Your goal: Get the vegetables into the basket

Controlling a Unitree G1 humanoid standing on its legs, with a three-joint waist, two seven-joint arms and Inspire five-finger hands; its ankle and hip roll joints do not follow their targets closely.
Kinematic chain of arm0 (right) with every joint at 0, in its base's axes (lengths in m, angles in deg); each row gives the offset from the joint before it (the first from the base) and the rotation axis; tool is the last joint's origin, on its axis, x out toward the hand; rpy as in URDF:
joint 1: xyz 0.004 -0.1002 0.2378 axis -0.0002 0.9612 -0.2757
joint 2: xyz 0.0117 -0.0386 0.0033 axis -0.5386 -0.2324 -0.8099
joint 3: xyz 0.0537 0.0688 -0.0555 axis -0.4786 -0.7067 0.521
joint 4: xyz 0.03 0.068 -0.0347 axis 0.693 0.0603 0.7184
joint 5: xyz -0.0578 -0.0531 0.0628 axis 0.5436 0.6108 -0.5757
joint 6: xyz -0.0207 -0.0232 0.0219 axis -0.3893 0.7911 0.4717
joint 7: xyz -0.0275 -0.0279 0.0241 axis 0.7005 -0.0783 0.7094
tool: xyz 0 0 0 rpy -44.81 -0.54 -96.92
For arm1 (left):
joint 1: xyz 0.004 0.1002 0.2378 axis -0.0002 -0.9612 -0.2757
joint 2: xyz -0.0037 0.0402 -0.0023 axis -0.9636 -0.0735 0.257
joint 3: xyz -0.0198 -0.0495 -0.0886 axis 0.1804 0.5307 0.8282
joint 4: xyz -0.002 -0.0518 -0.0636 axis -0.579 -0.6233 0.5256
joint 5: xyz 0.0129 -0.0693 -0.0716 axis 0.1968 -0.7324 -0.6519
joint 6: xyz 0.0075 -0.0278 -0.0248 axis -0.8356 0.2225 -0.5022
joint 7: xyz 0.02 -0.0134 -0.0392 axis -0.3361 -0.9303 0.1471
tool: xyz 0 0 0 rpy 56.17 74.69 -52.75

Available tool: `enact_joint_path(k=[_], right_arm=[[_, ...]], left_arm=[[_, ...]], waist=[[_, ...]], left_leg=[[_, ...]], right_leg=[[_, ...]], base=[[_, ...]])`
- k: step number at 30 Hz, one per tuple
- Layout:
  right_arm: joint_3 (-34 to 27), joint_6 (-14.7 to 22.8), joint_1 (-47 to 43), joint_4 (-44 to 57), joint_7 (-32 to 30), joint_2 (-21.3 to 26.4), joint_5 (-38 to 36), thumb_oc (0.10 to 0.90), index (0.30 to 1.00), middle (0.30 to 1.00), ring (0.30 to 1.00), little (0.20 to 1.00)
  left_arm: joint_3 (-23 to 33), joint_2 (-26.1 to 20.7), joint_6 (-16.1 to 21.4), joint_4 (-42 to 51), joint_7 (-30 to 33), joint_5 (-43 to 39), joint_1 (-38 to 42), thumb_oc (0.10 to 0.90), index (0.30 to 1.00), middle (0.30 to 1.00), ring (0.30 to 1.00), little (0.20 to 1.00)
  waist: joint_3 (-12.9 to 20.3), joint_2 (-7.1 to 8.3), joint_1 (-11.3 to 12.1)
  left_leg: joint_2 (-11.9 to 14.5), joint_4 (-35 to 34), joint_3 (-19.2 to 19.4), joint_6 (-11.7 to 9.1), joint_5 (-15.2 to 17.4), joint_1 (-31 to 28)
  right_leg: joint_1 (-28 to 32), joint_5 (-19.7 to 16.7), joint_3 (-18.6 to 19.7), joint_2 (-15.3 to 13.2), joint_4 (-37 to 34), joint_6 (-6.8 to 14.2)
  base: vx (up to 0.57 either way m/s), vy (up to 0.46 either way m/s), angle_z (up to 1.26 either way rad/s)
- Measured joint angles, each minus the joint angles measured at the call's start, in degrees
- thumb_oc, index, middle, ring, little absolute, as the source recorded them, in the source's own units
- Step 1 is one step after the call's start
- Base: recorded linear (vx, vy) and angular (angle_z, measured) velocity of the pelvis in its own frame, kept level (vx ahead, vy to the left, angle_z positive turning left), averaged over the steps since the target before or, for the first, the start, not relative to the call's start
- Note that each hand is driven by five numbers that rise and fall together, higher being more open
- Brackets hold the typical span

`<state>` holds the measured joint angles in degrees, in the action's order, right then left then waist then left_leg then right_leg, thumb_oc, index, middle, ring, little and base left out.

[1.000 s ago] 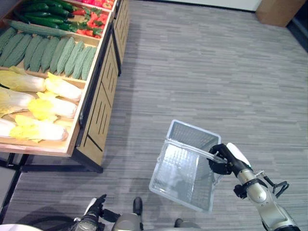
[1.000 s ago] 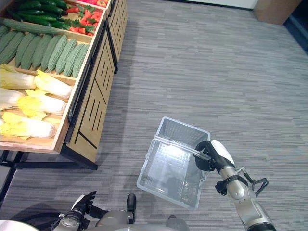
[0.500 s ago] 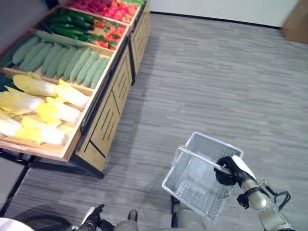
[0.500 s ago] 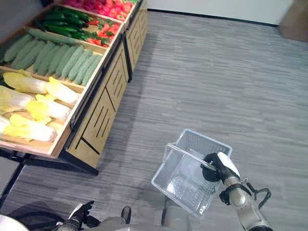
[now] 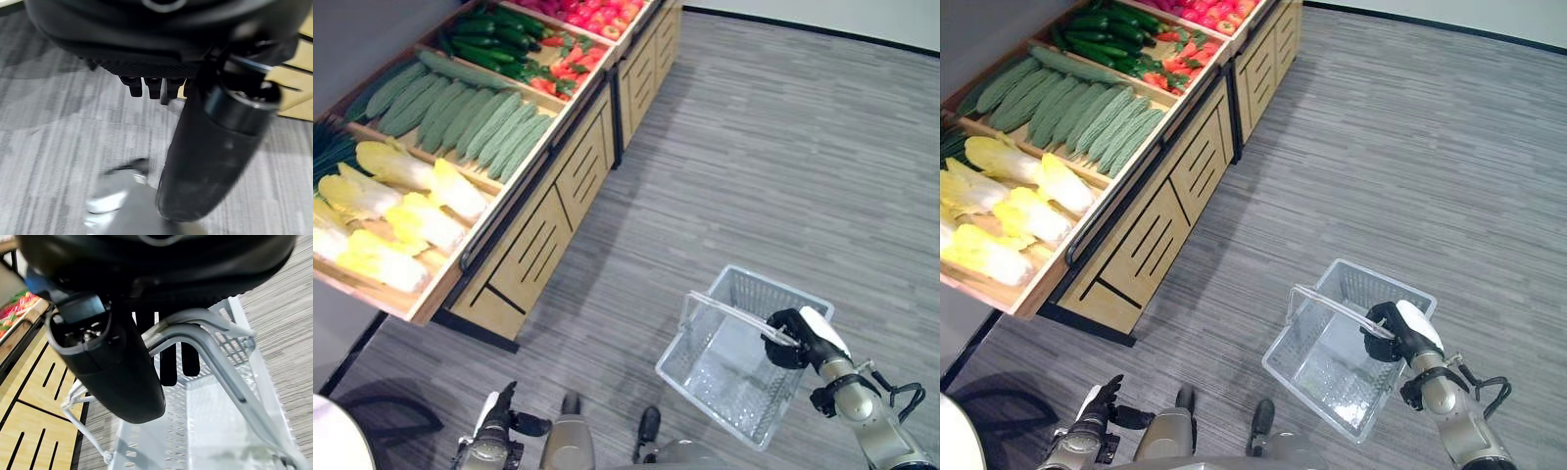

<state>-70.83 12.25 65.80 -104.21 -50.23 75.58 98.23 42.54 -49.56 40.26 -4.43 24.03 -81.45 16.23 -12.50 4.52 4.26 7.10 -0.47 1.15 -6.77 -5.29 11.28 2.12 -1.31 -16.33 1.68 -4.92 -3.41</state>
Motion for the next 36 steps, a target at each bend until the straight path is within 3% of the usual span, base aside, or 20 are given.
enact_joint_path(k=[1, 3, 5, 7, 9, 12, 18, 22, 25, 26, 28, 29, 31, 32, 33, 34, 36], right_arm=[[0.01, 0.13, -0.56, 0.15, -0.31, -0.55, 0.0, 0.4, 0.3, 0.3, 0.3, 0.3], [0.0, 0.06, -0.56, 0.14, -0.65, -0.63, 0.03, 0.4, 0.3, 0.3, 0.3, 0.3], [0.01, 0.03, -0.27, 0.17, -0.55, -1.5, 0.9, 0.4, 0.3, 0.3, 0.3, 0.3], [-1.15, 0.02, 1.58, 0.64, -0.76, -1.66, 0.96, 0.4, 0.3, 0.3, 0.3, 0.3], [-0.92, -0.37, 3.03, 0.6, -0.63, -2.12, 1.02, 0.4, 0.3, 0.3, 0.3, 0.3], [-0.42, -0.37, 3.17, 1.18, -0.58, -2.24, 1.02, 0.4, 0.3, 0.3, 0.3, 0.3], [1.21, -0.36, -2.57, 1.53, -0.58, -3.36, 1.12, 0.4, 0.3, 0.3, 0.3, 0.3], [3.5, -0.27, -4.3, 0.26, -0.58, -3.72, 1.14, 0.4, 0.3, 0.3, 0.3, 0.3], [4.5, -0.01, -3.18, 2.71, -0.49, -3.97, 1.15, 0.4, 0.3, 0.3, 0.3, 0.3], [4.58, 0.07, -3.38, 2.95, -0.72, -4.06, 1.04, 0.4, 0.3, 0.3, 0.3, 0.3], [4.57, 0.06, -3.36, 2.96, -0.85, -4.09, 0.98, 0.4, 0.3, 0.3, 0.3, 0.3], [4.59, 0.02, -3.08, 2.62, -0.81, -4.19, 0.99, 0.4, 0.3, 0.3, 0.3, 0.3], [4.58, 0.03, -2.27, 2.64, -0.62, -4.19, 1.04, 0.4, 0.3, 0.3, 0.3, 0.3], [4.53, 0.01, -1.88, 2.6, -0.6, -4.01, 1.07, 0.4, 0.3, 0.3, 0.3, 0.3], [4.53, -0.01, -2.09, 2.37, -0.55, -3.71, 1.14, 0.4, 0.3, 0.3, 0.3, 0.3], [4.5, -0.17, -3.39, 0.29, -0.37, -3.66, 1.1, 0.4, 0.3, 0.3, 0.3, 0.3], [4.36, -0.4, -3.38, -1.15, -0.01, -3.45, 0.94, 0.4, 0.3, 0.3, 0.3, 0.3]], left_arm=[[-0.1, 0.75, -0.39, -1.05, -0.29, 0.24, -1.4, 0.9, 1.0, 1.0, 1.0, 1.0], [-0.06, 1.04, -0.4, -2.04, -0.25, 0.36, -1.41, 0.9, 1.0, 1.0, 1.0, 1.0], [0.18, 1.5, -0.68, -2.98, -0.5, 0.7, -2.3, 0.9, 1.0, 1.0, 1.0, 1.0], [0.1, 1.83, -0.73, -3.01, -0.53, 0.87, -2.51, 0.9, 1.0, 1.0, 1.0, 1.0], [-0.05, 1.74, -0.88, -3.42, -0.53, 1.73, -1.59, 0.9, 1.0, 1.0, 1.0, 1.0], [-3.19, 0.42, -0.47, -1.49, -0.51, 1.81, 0.72, 0.9, 1.0, 1.0, 1.0, 1.0], [-3.55, -2.34, 0.07, -0.74, -0.22, 1.79, 3.85, 0.9, 1.0, 1.0, 1.0, 1.0], [-4.87, -3.07, -0.42, -0.18, -0.29, 1.78, 2.61, 0.9, 1.0, 1.0, 1.0, 1.0], [-5.58, -3.12, -0.77, -0.55, -0.34, 1.77, 2.06, 0.9, 1.0, 1.0, 1.0, 1.0], [-5.46, -2.55, -0.69, -2.2, -0.21, 1.76, 3.07, 0.9, 1.0, 1.0, 1.0, 1.0], [-5.31, -1.98, -0.82, -3.08, -0.29, 1.77, 3.36, 0.9, 1.0, 1.0, 1.0, 1.0], [-5.02, -1.11, -0.47, -4.2, -0.25, 1.78, 3.24, 0.9, 1.0, 1.0, 1.0, 1.0], [-4.38, -1.06, -0.3, -3.73, -0.36, 1.78, 1.46, 0.9, 1.0, 1.0, 1.0, 1.0], [-4.22, -1.09, -0.28, -3.59, -0.28, 1.77, 0.9, 0.9, 1.0, 1.0, 1.0, 1.0], [-4.09, -0.92, -0.31, -3.4, -0.3, 1.78, -0.09, 0.9, 1.0, 1.0, 1.0, 1.0], [-3.05, 0.17, -0.37, -4.2, -0.41, 1.78, -1.0, 0.9, 1.0, 1.0, 1.0, 1.0], [-1.86, 1.23, -0.46, -5.26, -0.36, 1.69, -1.1, 0.9, 1.0, 1.0, 1.0, 1.0]], waist=[[-0.09, -0.06, -0.02], [-0.45, -0.42, -0.35], [-0.74, -0.18, 0.22], [-0.29, -0.91, -0.7], [0.1, -0.38, -0.74], [0.21, -0.25, -0.6], [0.91, 1.45, 1.56], [0.88, 2.55, 1.82], [0.61, 2.17, -0.02], [0.26, 1.7, -2.01], [0.18, 1.79, -2.72], [0.28, 1.8, -3.54], [0.71, 2.4, -3.57], [1.09, 2.81, -3.28], [1.2, 2.24, -2.62], [1.51, 0.12, -2.02], [1.5, -0.1, -1.94]], left_leg=[[0.09, -1.18, 1.08, 0.22, -2.3, 0.73], [0.05, -2.55, 1.29, 0.46, -4.2, 0.79], [-0.04, -3.7, 3.82, 2.6, -5.42, -2.77], [-0.88, -2.61, 4.88, 3.94, -4.99, -4.04], [-3.07, -4.22, 6.95, 5.38, -3.45, -6.68], [-6.86, -4.15, 7.49, 8.46, -1.54, -8.03], [-9.35, -3.98, 7.65, 10.86, 0.53, -9.35], [-9.88, -3.26, 6.19, 13.55, 3.86, -12.32], [-9.86, -3.54, 4.1, 14.06, 4.22, -13.22], [-9.88, -3.02, 1.25, 13.22, 4.81, -13.38], [-10.11, -3.07, -0.33, 12.56, 5.32, -14.32], [-10.27, -2.4, -3.8, 11.04, 7.53, -16.15], [-10.01, -2.61, -6.43, 10.44, 8.63, -18.79], [-9.88, -2.76, -7.3, 9.22, 9.13, -20.08], [-8.84, -2.16, -7.44, 7.82, 10.38, -20.73], [-5.76, 0.09, -7.28, 6.55, 10.57, -19.92], [-5.09, 4.44, -8.15, 5.57, 10.14, -18.44]], right_leg=[[0.86, 1.2, 1.28, 0.43, -0.04, 1.41], [1.55, 1.88, 1.78, 0.65, -0.03, 1.61], [4.15, 2.47, 5.06, 0.21, -0.01, 2.18], [5.63, 3.68, 5.32, -0.47, 0.05, 2.61], [5.09, 5.49, 6.79, -2.89, 3.17, 4.03], [1.47, 7.97, 8.64, -7.66, 12.88, 7.32], [-2.39, 8.52, 10.58, -10.42, 22.71, 9.59], [-12.04, 8.03, 14.02, -10.87, 44.81, 11.89], [-16.99, 9.33, 13.21, -9.63, 37.82, 10.86], [-18.29, 6.15, 15.2, -7.69, 22.03, 9.84], [-19.58, 1.23, 16.87, -7.38, 10.83, 9.7], [-18.69, -2.87, 20.01, -7.2, 5.5, 9.98], [-17.21, -3.71, 18.22, -7.7, 6.93, 9.1], [-16.47, -6.8, 17.51, -7.75, 6.98, 8.43], [-15.86, -11.33, 16.45, -7.03, 7.05, 7.17], [-13.64, -10.65, 13.63, -4.63, 5.43, 5.89], [-11.05, -10.28, 11.05, -4.37, 4.2, 4.45]], base=[[0.32, 0.189, -0.38], [0.32, 0.227, -0.41], [0.28, 0.26, -0.66], [0.21, 0.228, -0.16], [0.14, 0.192, -0.14], [0.12, 0.178, 0.04], [0.11, 0.183, 0.02], [0.16, 0.084, 0.12], [0.28, -0.08, 0.4], [0.38, -0.18, 0.75], [0.37, -0.186, 0.96], [0.3, -0.19, 1.06], [0.17, -0.141, 0.98], [0.19, -0.205, 0.62], [0.31, -0.402, 0.5], [0.25, -0.333, 0.52], [0.12, -0.205, 0.63]])
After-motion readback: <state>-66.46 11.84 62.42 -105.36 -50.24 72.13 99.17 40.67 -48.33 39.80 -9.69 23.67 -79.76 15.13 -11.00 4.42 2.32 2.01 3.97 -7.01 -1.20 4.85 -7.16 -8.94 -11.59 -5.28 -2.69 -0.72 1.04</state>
